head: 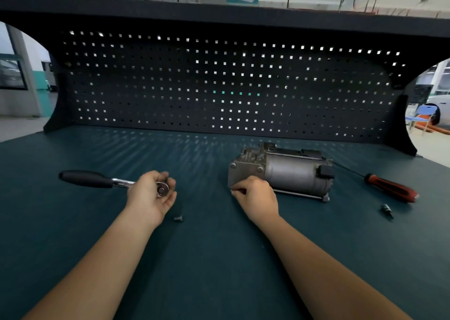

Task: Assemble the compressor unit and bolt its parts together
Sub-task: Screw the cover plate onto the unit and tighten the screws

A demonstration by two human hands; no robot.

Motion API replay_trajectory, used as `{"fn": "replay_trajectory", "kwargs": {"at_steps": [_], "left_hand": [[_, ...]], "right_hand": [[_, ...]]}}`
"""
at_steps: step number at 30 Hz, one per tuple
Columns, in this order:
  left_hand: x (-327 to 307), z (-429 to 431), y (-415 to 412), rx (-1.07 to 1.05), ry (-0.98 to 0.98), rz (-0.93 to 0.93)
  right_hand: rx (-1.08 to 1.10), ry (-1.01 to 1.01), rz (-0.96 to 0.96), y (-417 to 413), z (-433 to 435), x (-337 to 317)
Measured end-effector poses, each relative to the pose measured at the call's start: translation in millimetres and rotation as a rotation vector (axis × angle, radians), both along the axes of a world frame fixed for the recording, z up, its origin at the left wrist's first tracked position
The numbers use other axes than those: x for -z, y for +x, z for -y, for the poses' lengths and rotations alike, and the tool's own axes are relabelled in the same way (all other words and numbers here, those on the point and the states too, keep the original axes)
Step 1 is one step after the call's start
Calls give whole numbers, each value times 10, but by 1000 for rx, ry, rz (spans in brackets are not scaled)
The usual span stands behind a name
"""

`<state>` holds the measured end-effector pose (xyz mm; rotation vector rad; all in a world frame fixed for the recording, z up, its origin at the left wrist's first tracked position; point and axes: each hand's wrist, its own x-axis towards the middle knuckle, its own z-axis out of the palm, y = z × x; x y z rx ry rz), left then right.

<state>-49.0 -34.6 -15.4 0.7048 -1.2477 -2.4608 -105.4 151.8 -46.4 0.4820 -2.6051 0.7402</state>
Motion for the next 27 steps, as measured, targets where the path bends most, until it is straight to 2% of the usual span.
{"fn": "replay_trajectory", "kwargs": {"at_steps": [13, 27], "left_hand": [[29, -37, 8, 20, -58, 46], [70, -40, -1, 83, -92, 84]], "right_hand": [[109, 208, -82, -12, 63, 19], [98, 202, -54, -33, 53, 44]]}}
